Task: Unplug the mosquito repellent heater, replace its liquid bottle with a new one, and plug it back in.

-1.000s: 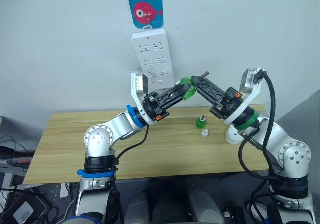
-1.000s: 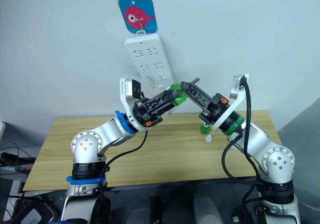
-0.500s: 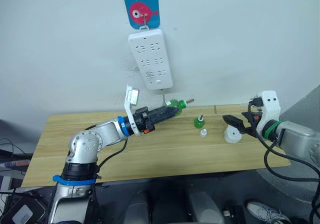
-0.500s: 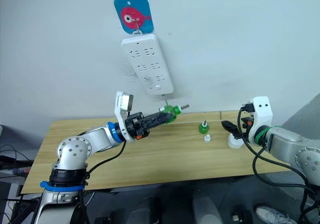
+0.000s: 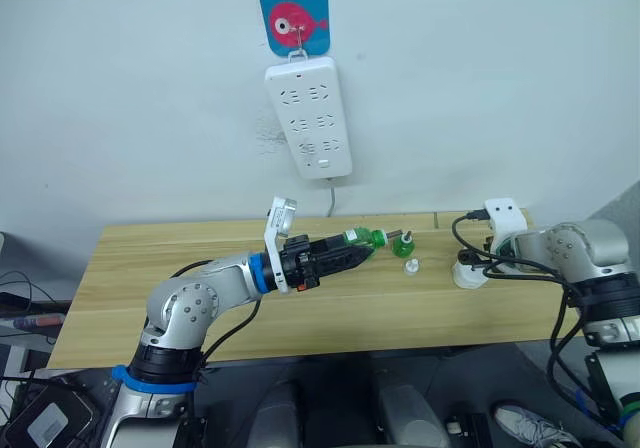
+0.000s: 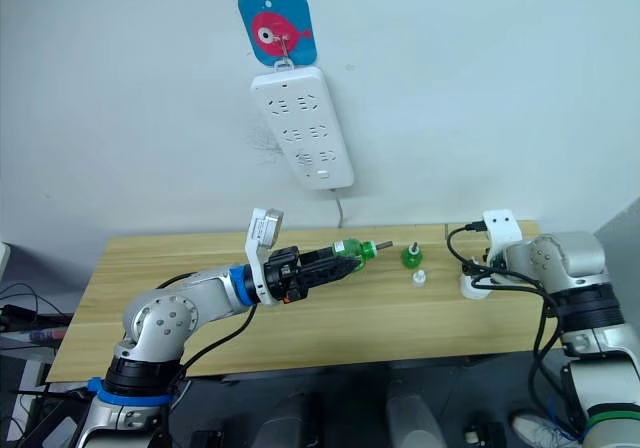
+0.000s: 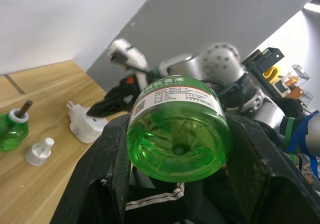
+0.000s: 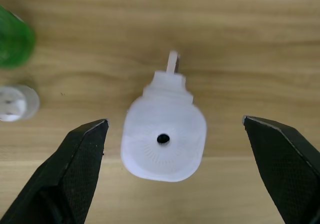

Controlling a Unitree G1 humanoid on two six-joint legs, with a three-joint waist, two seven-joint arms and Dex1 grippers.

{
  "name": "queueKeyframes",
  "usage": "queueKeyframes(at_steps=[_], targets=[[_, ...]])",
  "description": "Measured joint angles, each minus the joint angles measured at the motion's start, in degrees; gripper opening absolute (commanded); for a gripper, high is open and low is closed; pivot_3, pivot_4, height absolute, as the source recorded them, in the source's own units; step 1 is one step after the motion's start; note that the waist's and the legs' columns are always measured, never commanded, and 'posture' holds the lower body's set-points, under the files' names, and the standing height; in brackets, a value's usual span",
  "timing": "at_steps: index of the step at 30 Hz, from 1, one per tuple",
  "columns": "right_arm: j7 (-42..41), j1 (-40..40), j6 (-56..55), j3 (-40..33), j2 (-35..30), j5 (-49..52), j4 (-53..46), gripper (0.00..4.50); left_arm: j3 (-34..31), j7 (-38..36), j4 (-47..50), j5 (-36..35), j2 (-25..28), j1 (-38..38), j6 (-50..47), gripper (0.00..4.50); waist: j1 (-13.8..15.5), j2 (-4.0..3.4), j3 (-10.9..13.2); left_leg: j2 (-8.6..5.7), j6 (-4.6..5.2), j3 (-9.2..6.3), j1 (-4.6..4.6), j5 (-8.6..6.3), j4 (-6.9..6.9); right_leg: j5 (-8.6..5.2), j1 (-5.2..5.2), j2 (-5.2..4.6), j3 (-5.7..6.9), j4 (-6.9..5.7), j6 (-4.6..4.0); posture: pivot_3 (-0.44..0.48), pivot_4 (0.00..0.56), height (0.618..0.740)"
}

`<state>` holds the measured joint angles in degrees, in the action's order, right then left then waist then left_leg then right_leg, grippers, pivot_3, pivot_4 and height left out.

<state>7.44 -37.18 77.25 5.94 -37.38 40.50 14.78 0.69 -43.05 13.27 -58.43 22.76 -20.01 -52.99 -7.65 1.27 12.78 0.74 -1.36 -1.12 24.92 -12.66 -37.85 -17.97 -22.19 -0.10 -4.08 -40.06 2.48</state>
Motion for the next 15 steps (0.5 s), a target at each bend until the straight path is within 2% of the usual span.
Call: queueKeyframes(at_steps=[9,12,15], targets=[[-4.69,-1.84,-1.61,-1.12,5.53,-10.25,8.46,4.5,-0.1,-0.01,0.43,0.41,-0.27,0.98,0.04,2.3,0.3,-0.01,0.01,0.0,0.0,0.01,0.0,0.0,0.01,0.0,-0.01,0.0,0.0,0.0,0.01,-0.126,0.207,0.74],[-6.01,-2.55,-1.9,-2.93,6.47,-12.43,10.33,3.9,-0.11,-0.01,0.44,0.63,-0.28,1.0,0.07,2.3,0.45,-0.01,0.01,-0.01,0.0,0.01,0.0,0.0,0.01,0.0,0.0,0.0,0.0,0.01,0.01,-0.128,0.208,0.74],[-7.33,-2.58,-1.61,-4.59,6.96,-14.16,10.75,2.94,-0.1,-0.1,0.44,0.9,-0.28,1.07,0.12,2.3,0.62,-0.01,0.01,0.0,0.0,0.01,0.0,0.0,0.01,0.01,0.0,0.0,0.0,0.01,0.01,-0.135,0.207,0.74]])
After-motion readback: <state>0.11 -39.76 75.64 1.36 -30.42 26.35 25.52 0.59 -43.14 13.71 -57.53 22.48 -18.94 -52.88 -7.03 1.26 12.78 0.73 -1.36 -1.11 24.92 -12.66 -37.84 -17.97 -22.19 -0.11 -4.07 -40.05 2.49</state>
